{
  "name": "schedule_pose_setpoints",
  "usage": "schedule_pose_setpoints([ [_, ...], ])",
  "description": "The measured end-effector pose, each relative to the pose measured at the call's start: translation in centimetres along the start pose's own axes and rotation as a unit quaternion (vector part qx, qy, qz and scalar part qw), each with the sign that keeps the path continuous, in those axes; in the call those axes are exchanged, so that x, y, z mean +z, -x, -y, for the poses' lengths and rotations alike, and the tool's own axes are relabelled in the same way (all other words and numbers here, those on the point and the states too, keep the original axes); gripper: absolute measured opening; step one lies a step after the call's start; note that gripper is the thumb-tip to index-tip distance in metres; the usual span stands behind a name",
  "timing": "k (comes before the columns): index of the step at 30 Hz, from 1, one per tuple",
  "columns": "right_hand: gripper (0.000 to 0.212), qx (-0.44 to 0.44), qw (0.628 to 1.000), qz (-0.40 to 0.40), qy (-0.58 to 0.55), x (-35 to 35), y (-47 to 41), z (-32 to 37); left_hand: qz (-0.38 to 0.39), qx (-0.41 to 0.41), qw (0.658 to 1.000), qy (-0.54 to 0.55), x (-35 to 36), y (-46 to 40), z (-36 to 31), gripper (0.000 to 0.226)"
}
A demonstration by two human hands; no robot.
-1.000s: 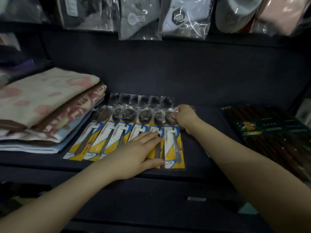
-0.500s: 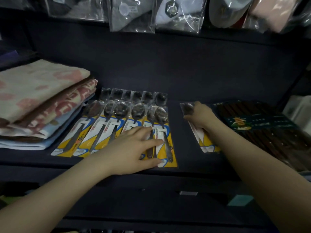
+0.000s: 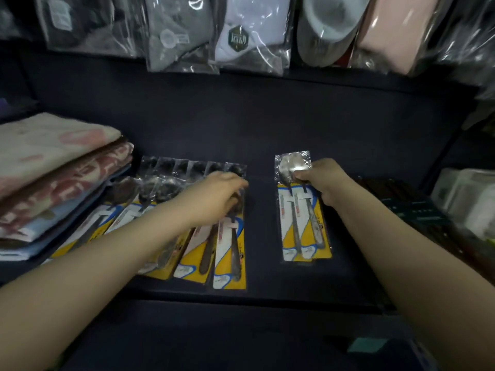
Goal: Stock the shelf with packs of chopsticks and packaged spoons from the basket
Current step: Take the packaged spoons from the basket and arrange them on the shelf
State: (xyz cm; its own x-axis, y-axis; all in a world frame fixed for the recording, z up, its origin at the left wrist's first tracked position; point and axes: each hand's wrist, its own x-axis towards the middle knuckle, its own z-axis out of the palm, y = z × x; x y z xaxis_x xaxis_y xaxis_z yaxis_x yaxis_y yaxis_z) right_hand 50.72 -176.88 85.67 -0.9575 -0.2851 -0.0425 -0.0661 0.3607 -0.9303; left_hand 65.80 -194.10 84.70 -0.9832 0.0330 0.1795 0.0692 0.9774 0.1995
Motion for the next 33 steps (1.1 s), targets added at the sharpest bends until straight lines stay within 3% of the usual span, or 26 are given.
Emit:
schedule_pose_setpoints([
  [4,0.027,0.002,1.000,0.002,-0.001,0.4,-1.7,0.0,0.049,-0.054,0.995,-0.062,0.2,-4.0,2.7,0.034],
  [8,0.015,0.032,0.995,0.015,-0.090,1.8,-2.5,0.4,0.097,-0.069,0.993,0.002,-0.1,-5.2,3.5,0.027],
  [12,0.022,0.031,0.995,0.022,-0.093,3.5,-3.7,0.3,0.084,-0.063,0.987,0.123,-0.6,-5.5,4.3,0.004],
  [14,0.011,0.032,0.997,0.014,-0.068,4.3,-4.5,0.1,0.065,-0.054,0.982,0.171,-0.9,-5.5,4.5,0.005],
  [16,0.024,0.037,0.999,0.011,-0.029,5.1,-5.4,0.1,0.061,-0.046,0.979,0.190,-0.8,-5.5,4.4,0.006],
  [21,0.029,0.038,0.999,0.020,0.005,7.1,-5.9,-0.1,0.067,-0.044,0.982,0.172,0.1,-6.0,4.5,0.007],
  [29,0.013,-0.003,0.999,-0.030,0.011,7.0,-5.9,-0.5,0.062,-0.032,0.985,0.155,0.8,-6.6,5.3,0.006],
  [33,0.027,-0.002,0.999,0.029,-0.041,4.9,-3.3,1.2,0.049,-0.024,0.988,0.146,1.2,-6.6,5.5,0.007],
])
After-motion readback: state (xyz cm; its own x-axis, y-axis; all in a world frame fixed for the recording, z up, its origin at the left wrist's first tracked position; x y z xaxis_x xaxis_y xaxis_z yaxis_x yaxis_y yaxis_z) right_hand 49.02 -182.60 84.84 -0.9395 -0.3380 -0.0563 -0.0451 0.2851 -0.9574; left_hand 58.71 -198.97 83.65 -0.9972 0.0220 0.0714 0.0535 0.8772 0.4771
